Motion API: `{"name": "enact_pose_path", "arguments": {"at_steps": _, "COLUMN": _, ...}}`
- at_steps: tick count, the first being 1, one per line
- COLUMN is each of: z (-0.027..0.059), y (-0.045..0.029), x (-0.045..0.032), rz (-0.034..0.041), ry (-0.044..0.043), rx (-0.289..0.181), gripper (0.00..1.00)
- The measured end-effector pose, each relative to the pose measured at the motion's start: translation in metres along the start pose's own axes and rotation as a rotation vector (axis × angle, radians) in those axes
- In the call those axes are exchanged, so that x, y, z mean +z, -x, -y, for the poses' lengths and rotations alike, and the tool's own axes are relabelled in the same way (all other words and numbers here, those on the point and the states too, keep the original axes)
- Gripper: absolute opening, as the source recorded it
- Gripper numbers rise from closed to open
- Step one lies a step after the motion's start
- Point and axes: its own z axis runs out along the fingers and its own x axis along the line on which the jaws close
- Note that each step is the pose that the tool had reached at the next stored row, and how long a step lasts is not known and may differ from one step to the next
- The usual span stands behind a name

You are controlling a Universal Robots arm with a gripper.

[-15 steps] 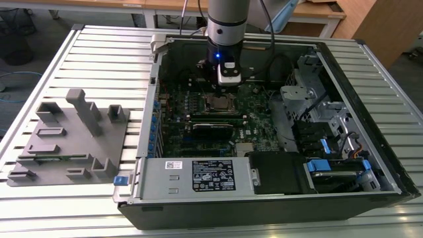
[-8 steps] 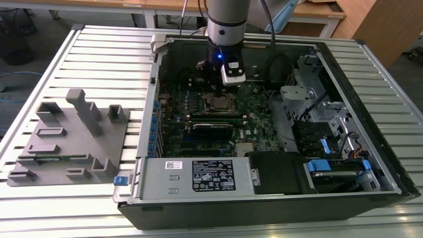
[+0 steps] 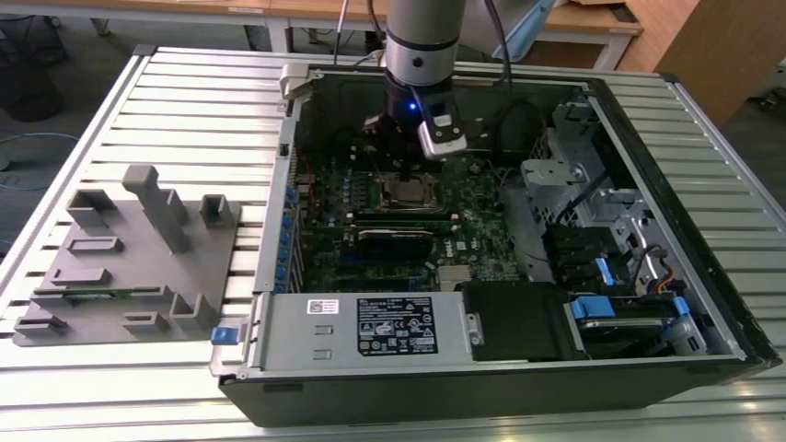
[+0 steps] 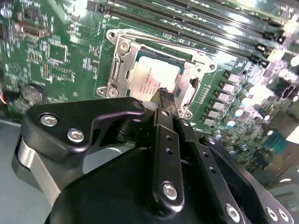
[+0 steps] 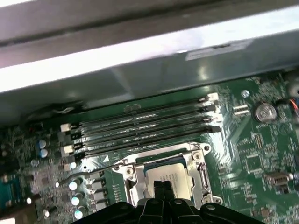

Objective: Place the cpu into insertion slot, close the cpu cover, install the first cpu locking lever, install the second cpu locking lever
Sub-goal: 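Close the cpu cover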

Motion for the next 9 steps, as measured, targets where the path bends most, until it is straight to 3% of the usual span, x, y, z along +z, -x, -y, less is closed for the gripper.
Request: {"name": "enact_pose_path", "arguments": {"at_steps": 9, "z": 0.0001, "y": 0.0000, "x": 0.0018, "rz": -0.0073, "ry": 0.0040, "rx": -0.163, "gripper": 0.11}}
